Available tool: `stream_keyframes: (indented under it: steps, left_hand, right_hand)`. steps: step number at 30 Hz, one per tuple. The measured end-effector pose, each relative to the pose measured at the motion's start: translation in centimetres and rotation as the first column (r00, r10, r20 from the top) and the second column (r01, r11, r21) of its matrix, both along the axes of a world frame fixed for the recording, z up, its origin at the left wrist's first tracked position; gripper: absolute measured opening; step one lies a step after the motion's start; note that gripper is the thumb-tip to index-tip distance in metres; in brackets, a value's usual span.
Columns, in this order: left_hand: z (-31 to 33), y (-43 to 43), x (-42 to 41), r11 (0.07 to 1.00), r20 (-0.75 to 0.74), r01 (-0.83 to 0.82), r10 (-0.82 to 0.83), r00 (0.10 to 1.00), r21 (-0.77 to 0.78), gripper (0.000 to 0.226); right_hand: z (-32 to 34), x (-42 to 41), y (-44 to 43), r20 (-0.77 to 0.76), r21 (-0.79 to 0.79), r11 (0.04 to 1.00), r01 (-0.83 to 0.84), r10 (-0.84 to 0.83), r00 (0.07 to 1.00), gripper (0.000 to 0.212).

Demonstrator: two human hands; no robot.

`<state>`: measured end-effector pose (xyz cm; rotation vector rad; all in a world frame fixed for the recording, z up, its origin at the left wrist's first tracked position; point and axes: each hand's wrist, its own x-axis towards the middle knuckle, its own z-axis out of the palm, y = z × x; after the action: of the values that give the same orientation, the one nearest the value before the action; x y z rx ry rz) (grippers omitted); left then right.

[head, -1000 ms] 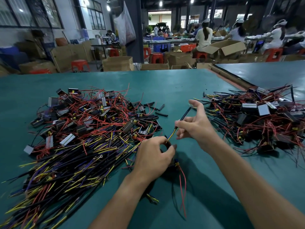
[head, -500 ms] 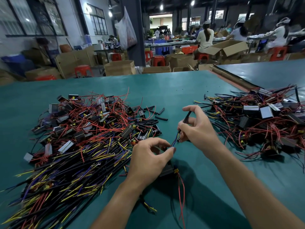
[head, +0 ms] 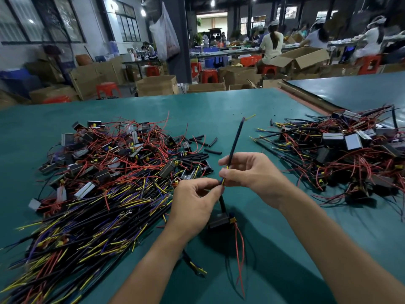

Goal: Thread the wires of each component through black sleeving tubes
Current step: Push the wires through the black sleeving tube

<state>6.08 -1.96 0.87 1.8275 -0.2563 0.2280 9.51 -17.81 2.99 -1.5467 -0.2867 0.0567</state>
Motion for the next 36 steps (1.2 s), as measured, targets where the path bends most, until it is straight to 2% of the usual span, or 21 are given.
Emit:
stream_keyframes:
  steps: [4, 7, 12, 22, 36]
  left_hand:
    - [-0.1, -0.1, -0.1, 0.999, -0.001, -0.031, 0.031, 1.0, 0.006, 0.021]
    - [0.0, -0.1, -0.2, 1.0, -0.006, -0.027, 0.026, 1.0, -0.008, 0.019]
    - [0.4, 0.0, -0.3, 0.999, -0.035, -0.015, 0.013, 0.999, -0.034, 0.014]
    - [0.2, 0.2, 0.1, 0.999, -0.05, -0.025, 0.023, 0.998, -0.045, 0.013]
    - [0.3, 0.0, -0.2, 0.999, -0.028, 0.009, -0.011, 1.0, -0.049, 0.01]
  right_hand:
    - [-0.1, 0.4, -0.6, 0.103, -0.107, 0.993, 0.058, -0.047, 0.994, 0.013]
    - [-0.2, 0.6, -0.9, 0.126, -0.157, 0.985, 0.07, -0.05, 0.991, 0.006]
    - [-0.4, 0.6, -0.9, 0.104, -0.217, 0.976, 0.031, -0.008, 0.994, 0.005]
    - [0.2, 0.3, -1.8, 0.01, -0.185, 0.978, -0.1, 0.104, 0.995, 0.002]
    - [0.1, 0.3, -1.1, 0.104, -0.184, 0.983, -0.009, 0.029, 0.994, 0.005]
